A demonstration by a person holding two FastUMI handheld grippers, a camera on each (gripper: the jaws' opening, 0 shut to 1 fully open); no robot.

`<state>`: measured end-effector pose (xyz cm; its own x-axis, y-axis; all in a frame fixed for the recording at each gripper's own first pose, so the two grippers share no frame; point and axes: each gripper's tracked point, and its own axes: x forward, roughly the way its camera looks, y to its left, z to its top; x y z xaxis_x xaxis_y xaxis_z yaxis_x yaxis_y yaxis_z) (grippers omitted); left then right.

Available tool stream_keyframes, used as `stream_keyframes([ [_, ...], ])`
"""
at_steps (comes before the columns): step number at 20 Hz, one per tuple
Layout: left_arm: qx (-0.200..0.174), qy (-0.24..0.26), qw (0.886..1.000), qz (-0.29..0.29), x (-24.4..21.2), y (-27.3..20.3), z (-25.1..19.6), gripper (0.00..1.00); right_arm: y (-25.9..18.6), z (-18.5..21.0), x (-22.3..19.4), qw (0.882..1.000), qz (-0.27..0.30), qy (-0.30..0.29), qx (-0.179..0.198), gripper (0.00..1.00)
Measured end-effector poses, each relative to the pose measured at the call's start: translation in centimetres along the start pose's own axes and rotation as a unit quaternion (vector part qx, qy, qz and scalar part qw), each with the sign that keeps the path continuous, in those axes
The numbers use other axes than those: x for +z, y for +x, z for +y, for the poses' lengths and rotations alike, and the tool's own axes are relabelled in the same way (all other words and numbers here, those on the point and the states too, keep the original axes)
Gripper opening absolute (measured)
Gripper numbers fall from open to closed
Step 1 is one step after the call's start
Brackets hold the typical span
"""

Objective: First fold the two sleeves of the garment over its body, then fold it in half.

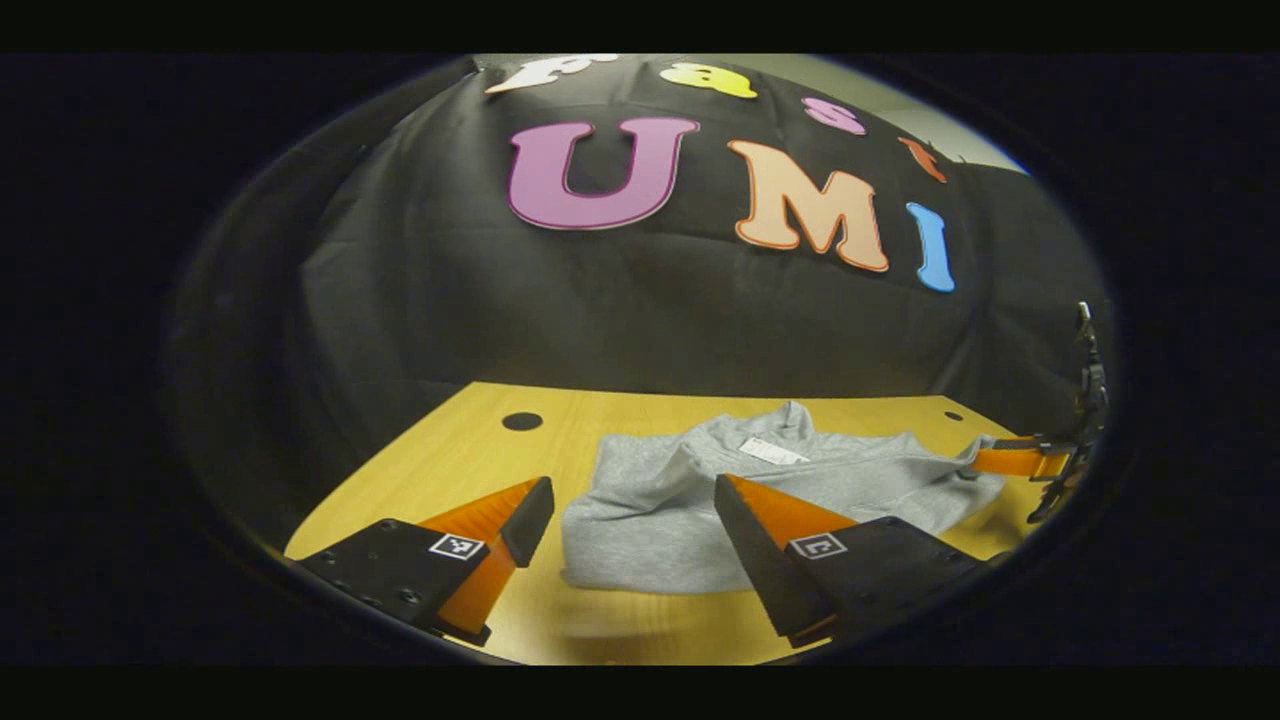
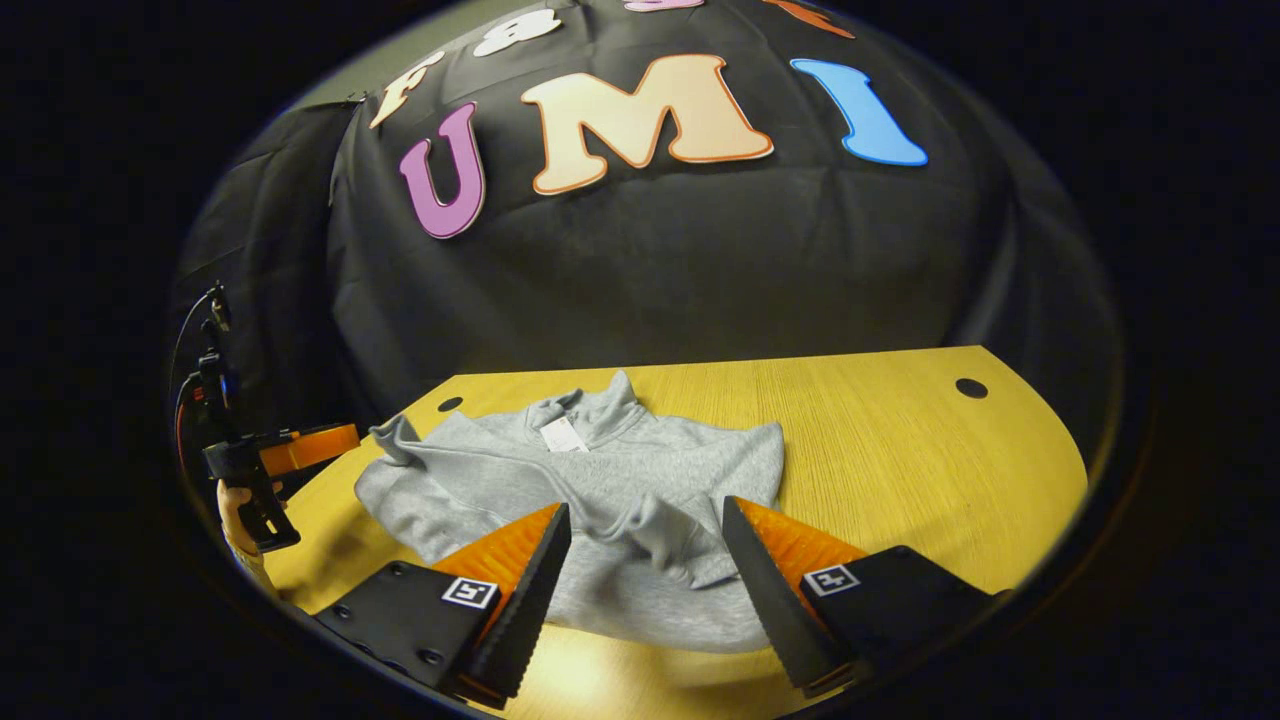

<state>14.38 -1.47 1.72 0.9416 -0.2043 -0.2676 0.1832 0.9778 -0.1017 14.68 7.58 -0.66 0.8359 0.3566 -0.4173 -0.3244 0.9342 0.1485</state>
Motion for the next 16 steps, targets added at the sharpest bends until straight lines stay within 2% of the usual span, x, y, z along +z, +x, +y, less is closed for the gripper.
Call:
stream_keyframes([
  [5,0.027,0.031,0.997,-0.069,2.3,-5.5,1.0,0.92,-5.3,1.7,2.4,0.994,-0.104,-0.023,0.006,0.97],
  [9,0.043,0.035,0.992,-0.111,2.4,-9.9,1.1,0.94,-10.6,2.7,3.4,0.978,-0.197,-0.071,-0.011,0.96],
  [11,0.048,0.036,0.99,-0.126,1.8,-11.7,0.9,0.94,-12.7,4.3,2.8,0.97,-0.23,-0.085,0.004,0.96],
  [13,0.052,0.034,0.988,-0.141,0.5,-13.9,-0.2,0.94,-14.3,5.4,1.7,0.965,-0.248,-0.083,0.016,0.96],
  [16,0.051,0.03,0.987,-0.148,-0.8,-14.9,-0.9,0.92,-15.0,5.7,-0.2,0.966,-0.249,-0.074,0.018,0.94],
])
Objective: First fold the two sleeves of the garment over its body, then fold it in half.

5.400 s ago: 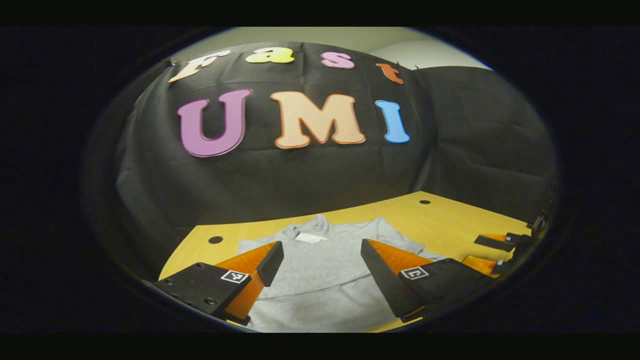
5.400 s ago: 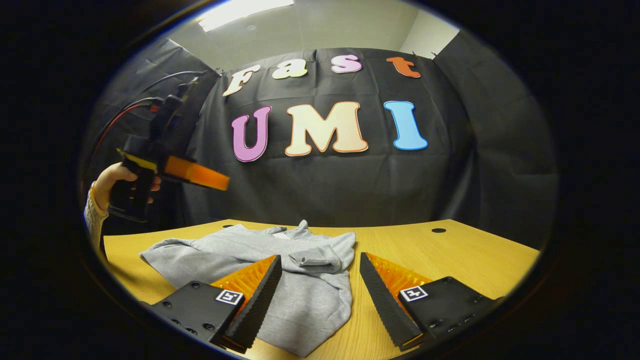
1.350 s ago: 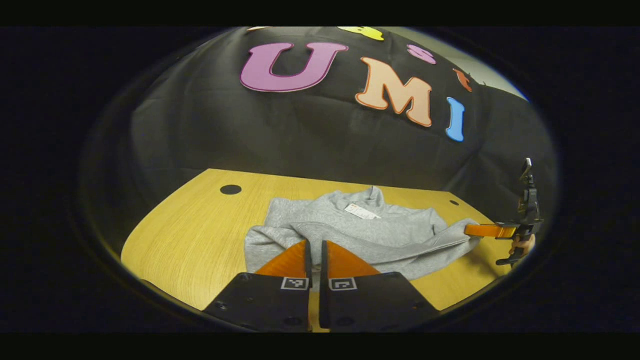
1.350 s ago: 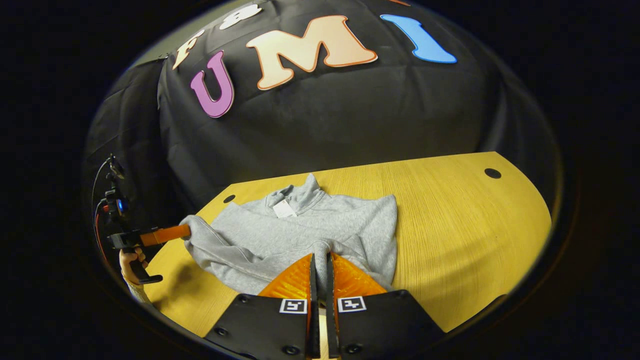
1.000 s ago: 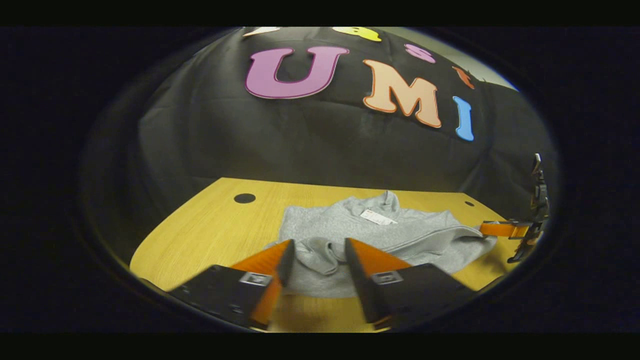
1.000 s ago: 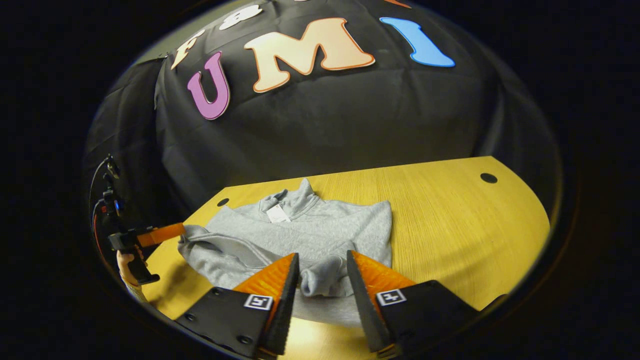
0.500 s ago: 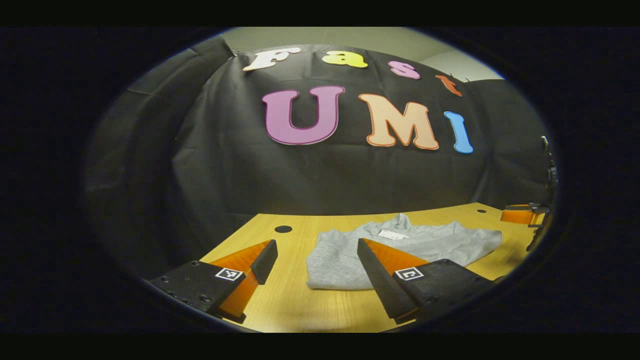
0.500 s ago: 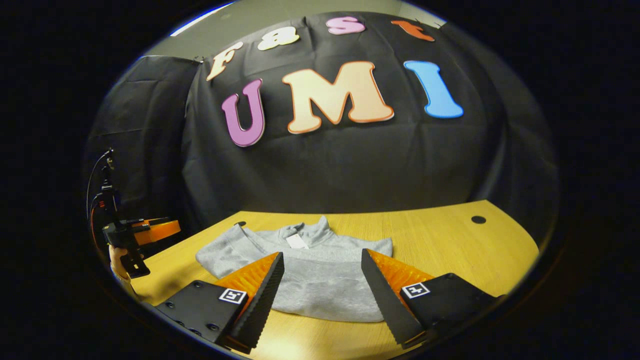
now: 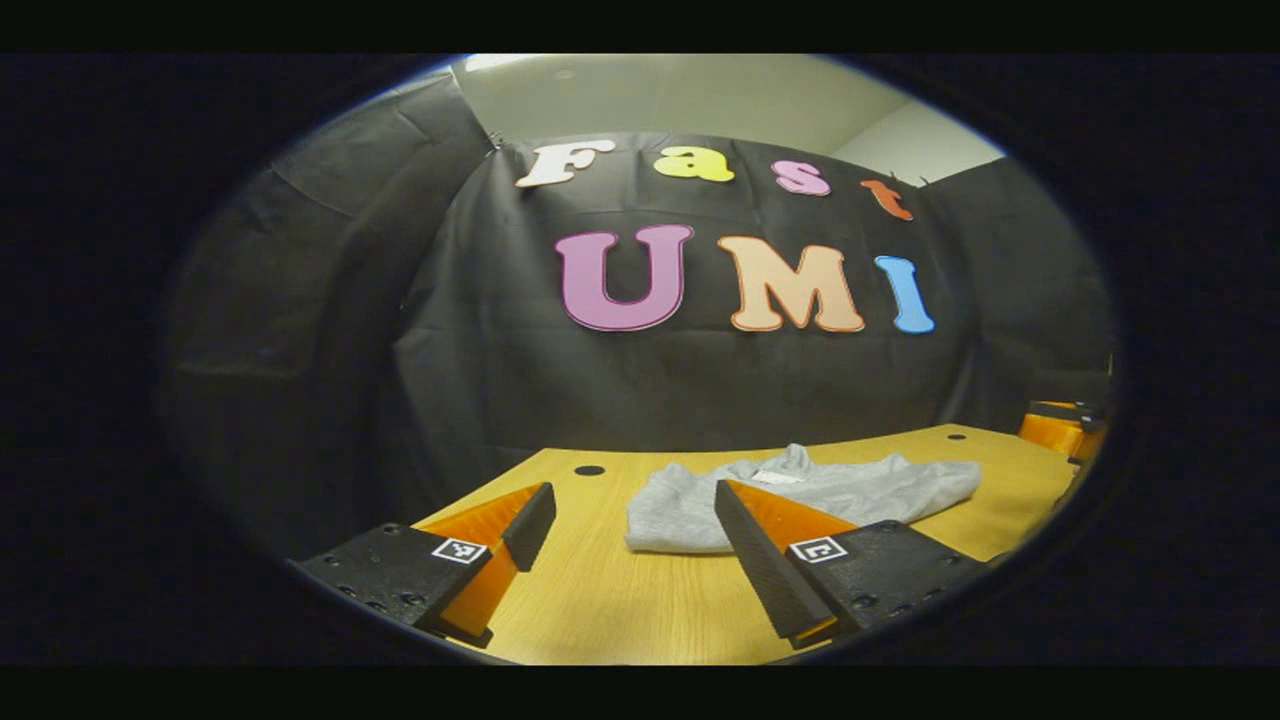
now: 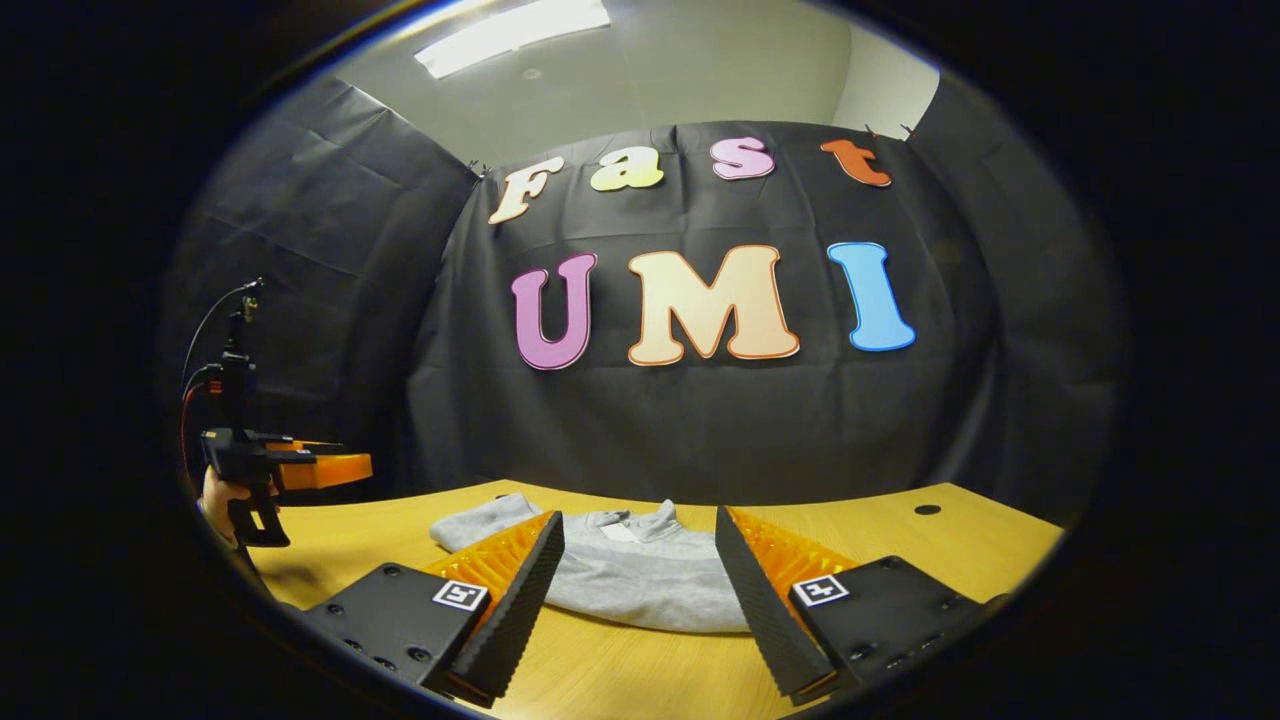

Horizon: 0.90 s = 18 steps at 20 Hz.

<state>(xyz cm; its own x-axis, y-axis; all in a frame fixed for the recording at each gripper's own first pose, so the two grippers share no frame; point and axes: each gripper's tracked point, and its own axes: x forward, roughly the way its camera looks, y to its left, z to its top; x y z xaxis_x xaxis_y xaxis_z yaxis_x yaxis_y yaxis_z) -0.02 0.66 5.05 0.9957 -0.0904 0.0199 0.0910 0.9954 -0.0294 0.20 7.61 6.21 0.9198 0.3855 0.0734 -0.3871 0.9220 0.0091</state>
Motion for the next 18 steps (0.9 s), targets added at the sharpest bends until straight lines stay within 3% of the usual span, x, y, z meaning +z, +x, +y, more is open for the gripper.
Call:
stream_keyframes([
  [5,-0.018,0.002,1.0,0.001,0.2,0.0,-0.7,0.94,-0.8,-0.4,-1.9,1.0,0.012,0.007,-0.009,0.96],
  [18,-0.007,0.008,1.0,0.004,0.1,0.0,-0.5,0.94,-0.8,-0.6,-2.1,1.0,0.014,0.013,-0.016,0.96],
])
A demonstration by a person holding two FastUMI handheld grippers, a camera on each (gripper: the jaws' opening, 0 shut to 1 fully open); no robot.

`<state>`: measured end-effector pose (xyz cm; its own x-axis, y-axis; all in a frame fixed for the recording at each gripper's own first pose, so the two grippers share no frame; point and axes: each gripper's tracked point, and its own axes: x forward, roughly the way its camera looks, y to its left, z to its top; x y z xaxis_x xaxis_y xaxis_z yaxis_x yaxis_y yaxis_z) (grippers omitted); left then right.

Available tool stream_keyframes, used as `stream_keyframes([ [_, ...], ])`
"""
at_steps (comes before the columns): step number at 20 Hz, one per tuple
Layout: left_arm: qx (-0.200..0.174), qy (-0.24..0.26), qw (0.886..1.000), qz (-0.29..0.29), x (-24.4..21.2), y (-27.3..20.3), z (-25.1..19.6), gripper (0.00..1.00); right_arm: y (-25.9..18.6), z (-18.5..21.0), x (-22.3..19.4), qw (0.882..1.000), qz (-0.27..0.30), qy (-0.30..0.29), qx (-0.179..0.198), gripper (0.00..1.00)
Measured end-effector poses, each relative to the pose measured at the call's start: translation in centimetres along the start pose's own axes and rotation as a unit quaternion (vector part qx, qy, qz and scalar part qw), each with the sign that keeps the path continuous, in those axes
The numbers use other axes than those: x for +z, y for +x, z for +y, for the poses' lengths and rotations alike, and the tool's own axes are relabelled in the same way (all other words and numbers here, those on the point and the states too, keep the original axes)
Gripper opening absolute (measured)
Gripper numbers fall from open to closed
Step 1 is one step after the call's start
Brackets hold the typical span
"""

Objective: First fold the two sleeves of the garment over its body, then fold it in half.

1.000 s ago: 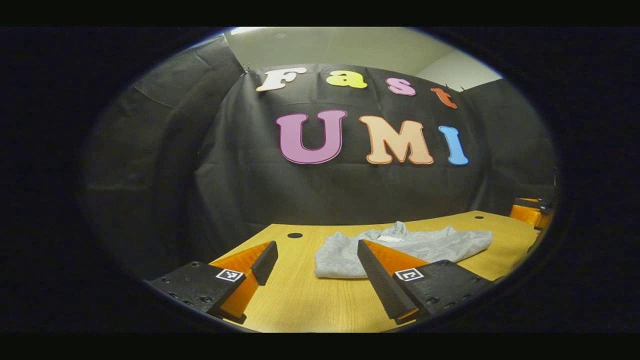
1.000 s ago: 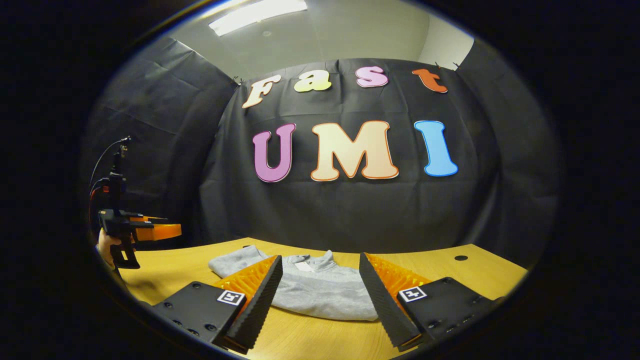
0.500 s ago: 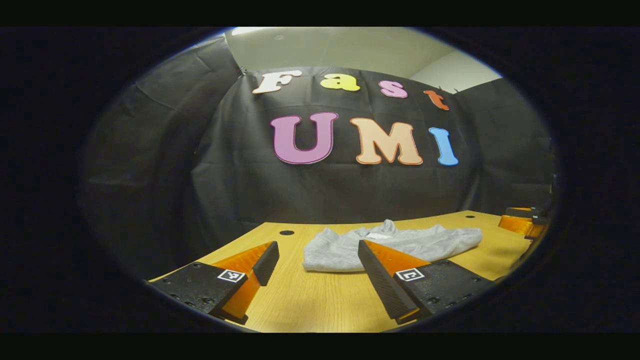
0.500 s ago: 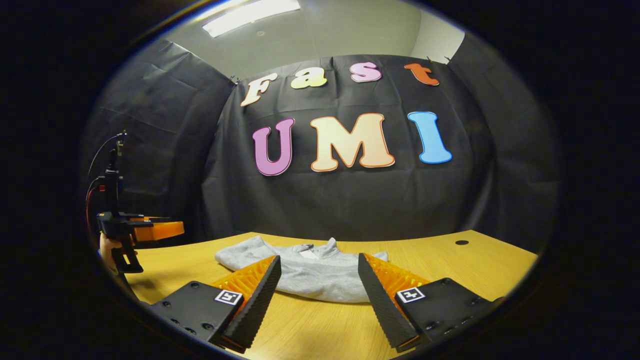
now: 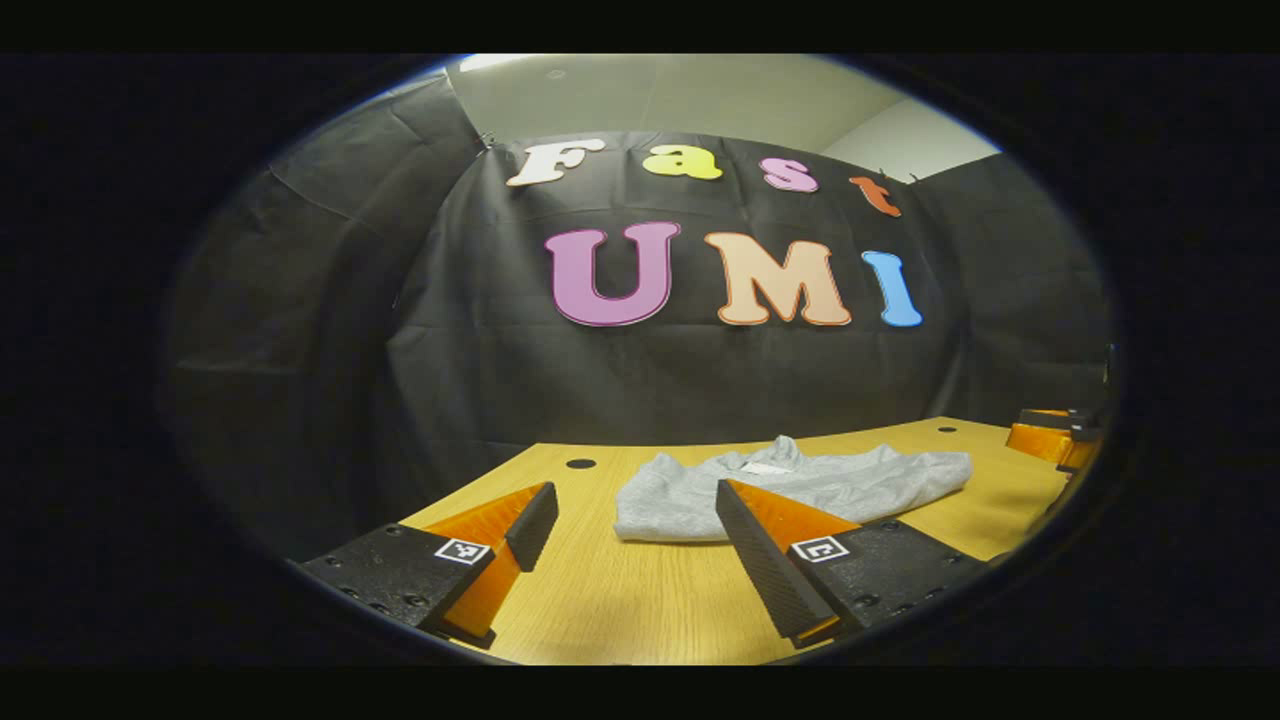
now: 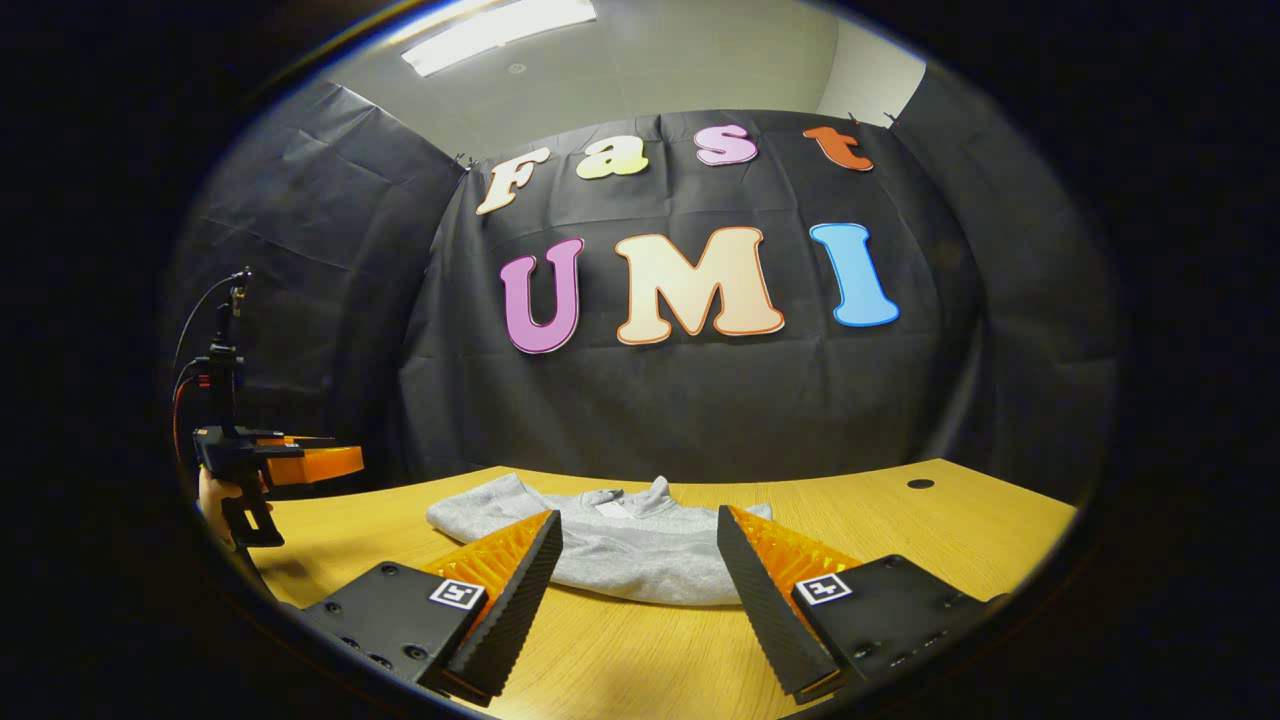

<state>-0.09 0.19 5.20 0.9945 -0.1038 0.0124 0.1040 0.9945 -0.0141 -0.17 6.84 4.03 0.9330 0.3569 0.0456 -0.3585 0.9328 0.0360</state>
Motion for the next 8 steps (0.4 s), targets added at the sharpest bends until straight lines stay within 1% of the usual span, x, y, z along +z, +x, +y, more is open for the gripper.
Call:
stream_keyframes([
  [8,0.004,0.004,1.0,-0.001,0.0,-0.03,0.08,0.93,0.19,0.53,-0.42,1.0,0.005,0.011,0.006,0.96],
])
